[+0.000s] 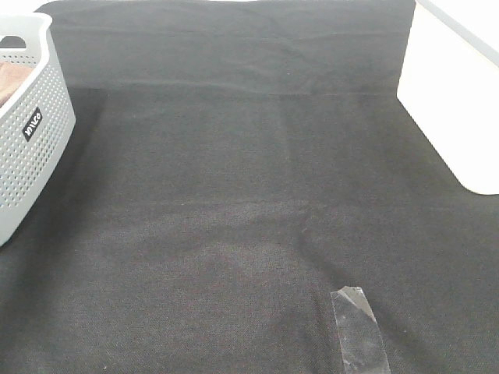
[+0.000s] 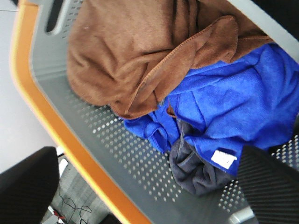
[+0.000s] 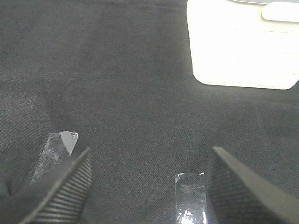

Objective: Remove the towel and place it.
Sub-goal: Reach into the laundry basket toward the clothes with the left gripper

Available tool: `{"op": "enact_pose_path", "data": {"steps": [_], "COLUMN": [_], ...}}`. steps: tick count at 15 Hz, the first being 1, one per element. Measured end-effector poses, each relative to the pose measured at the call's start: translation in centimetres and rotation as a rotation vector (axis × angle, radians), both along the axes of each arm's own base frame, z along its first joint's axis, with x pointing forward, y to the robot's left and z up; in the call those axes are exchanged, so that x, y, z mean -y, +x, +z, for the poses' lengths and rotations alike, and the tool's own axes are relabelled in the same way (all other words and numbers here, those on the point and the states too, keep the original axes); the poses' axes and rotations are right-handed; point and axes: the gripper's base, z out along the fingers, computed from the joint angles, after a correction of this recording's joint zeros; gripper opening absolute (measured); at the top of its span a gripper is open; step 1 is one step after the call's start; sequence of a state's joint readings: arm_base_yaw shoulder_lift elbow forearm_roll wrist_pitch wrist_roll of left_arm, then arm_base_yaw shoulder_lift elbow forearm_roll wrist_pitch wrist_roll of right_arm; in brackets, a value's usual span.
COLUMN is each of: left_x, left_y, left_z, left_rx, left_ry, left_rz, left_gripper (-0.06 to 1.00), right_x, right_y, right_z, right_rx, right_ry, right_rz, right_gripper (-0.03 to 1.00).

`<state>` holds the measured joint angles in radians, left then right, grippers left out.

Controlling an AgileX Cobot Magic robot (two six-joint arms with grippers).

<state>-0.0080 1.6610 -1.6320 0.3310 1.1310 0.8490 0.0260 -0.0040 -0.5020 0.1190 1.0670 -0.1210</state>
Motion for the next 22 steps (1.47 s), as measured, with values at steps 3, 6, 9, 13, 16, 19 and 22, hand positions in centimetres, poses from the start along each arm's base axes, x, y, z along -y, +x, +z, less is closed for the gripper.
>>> {"op": "enact_pose_path", "data": {"steps": [3,6,9,13,16,19,22], "left_x": [0.0,-2.0,-5.2,-7.3,-7.3,-7.4,-7.3], "left_y": [5.6,7.5,7.6,8.4,9.4,9.6,9.5], "left_z": [-3.9,-7.4,-8.9,-11.9,-14.1,-15.3,-15.3], "left_rx": [-0.098,-0.18,-0.22,-0.257,-0.255,-0.282,-0.277], "left_ry": [0.033,0.037,0.005,-0.067,-0.072,-0.077,-0.116], "left_rz": [-0.049,-0.031,0.007,0.011,-0.008,-0.01,0.069], "left_gripper": [0.94,0.94,0.94,0.94,0.94,0.91,0.62], "right_x": [0.0,0.0,0.0,0.0,0.0,0.0,0.0], "right_y": [0.0,0.0,0.0,0.0,0.0,0.0,0.0], "right_z": [0.0,0.0,0.0,0.0,0.0,0.0,0.0], "right_rx": [0.0,0.0,0.0,0.0,0.0,0.0,0.0], "right_ry": [0.0,0.0,0.001,0.001,0.001,0.001,0.001], "right_rz": [0.0,0.0,0.001,0.001,0.001,0.001,0.001], "right_gripper": [0.68,0.68,0.68,0.68,0.68,0.68,0.68]}}
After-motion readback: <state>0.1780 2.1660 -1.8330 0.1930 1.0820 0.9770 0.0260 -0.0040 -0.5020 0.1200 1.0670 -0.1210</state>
